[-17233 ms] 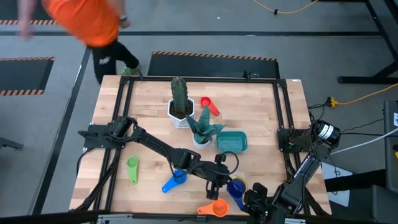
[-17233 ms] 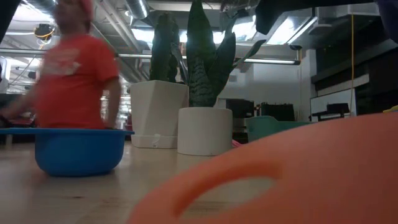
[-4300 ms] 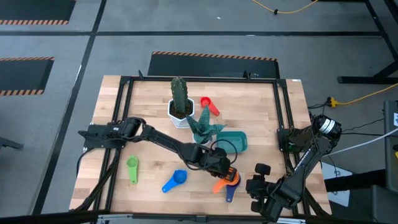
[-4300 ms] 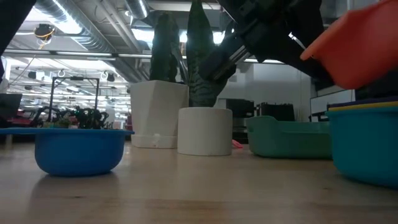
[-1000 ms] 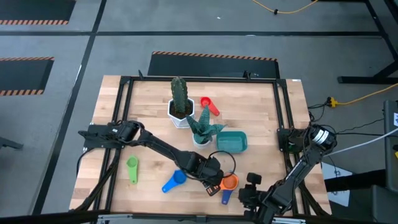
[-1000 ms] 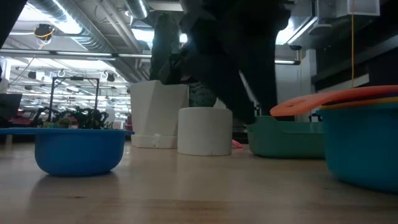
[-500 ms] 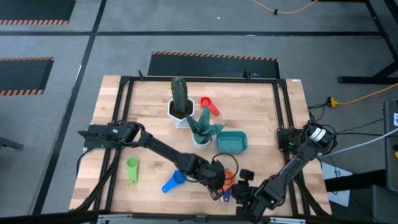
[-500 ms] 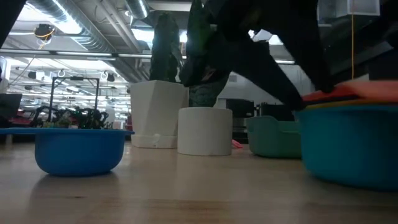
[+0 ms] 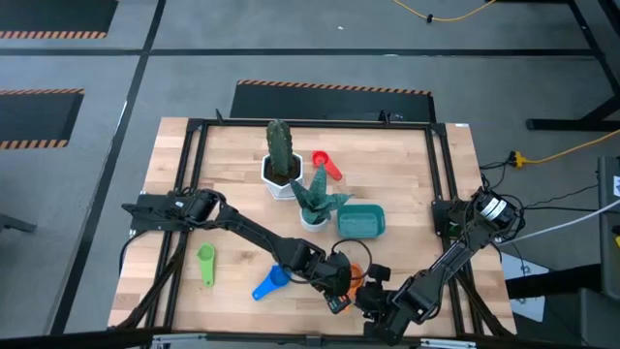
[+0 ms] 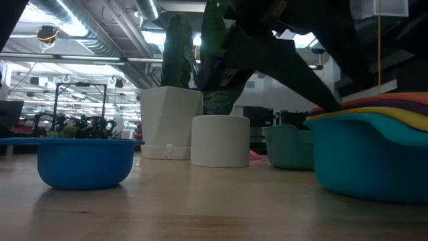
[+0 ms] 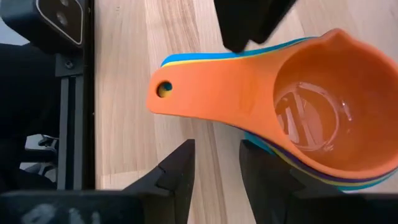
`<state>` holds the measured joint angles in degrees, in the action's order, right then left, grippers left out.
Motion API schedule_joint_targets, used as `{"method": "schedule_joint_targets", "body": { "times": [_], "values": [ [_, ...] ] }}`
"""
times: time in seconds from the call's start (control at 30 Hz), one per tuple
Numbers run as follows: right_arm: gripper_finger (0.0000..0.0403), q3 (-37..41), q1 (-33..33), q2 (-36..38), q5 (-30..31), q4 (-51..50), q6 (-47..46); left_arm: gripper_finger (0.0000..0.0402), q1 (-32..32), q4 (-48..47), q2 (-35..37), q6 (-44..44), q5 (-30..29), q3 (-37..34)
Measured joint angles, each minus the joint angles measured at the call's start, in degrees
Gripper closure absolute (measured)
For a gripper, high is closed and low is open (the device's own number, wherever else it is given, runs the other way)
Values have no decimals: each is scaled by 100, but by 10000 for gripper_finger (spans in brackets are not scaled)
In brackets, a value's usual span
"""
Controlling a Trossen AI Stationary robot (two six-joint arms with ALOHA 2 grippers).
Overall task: Nest measuring cups in basket
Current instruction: Stack the orange measuring cup on top of the dark blue measuring cup, then stack the blue measuring cup on top of the orange measuring cup
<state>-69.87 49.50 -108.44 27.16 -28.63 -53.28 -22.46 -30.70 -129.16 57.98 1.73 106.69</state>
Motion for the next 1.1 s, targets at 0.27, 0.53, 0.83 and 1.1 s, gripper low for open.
{"method": "schedule_joint_targets", "body": {
  "times": [0.27, 0.53, 0.83, 1.1],
  "values": [
    [273, 2, 234, 353, 26, -222, -15, 310, -7, -584, 125, -73, 483, 7],
    [273, 2, 439, 835, 461, -452, -2, 310, -96, -2105, 831, -837, 527, 7],
    [272, 2, 404, 892, 525, -592, 129, 310, -465, -4880, 1824, -1094, 193, 9],
    [273, 2, 270, 896, 442, -586, 107, 310, -802, -5760, 2417, -1446, -394, -2]
  ]
}}
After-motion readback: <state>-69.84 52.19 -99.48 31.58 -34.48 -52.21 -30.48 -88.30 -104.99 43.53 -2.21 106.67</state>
